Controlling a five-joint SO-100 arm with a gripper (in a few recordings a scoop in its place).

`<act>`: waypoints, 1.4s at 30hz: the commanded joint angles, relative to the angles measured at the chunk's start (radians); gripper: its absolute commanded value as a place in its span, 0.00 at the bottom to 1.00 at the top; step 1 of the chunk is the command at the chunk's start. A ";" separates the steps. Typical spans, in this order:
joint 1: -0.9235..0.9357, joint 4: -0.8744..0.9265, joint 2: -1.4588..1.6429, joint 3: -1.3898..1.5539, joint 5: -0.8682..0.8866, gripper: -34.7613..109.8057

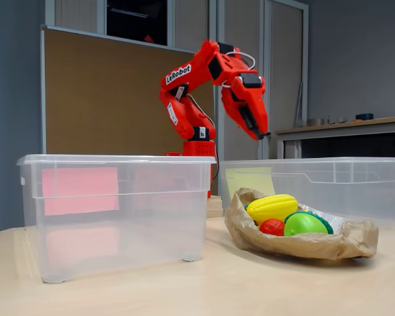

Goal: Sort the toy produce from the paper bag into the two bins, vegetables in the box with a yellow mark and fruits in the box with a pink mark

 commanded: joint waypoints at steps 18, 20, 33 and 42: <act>0.025 -0.008 -0.506 -0.408 0.012 0.24; 0.034 0.002 -0.526 -0.420 0.012 0.24; 0.087 0.044 -0.716 -0.574 0.028 0.24; 0.067 0.051 -0.772 -0.603 -0.371 0.24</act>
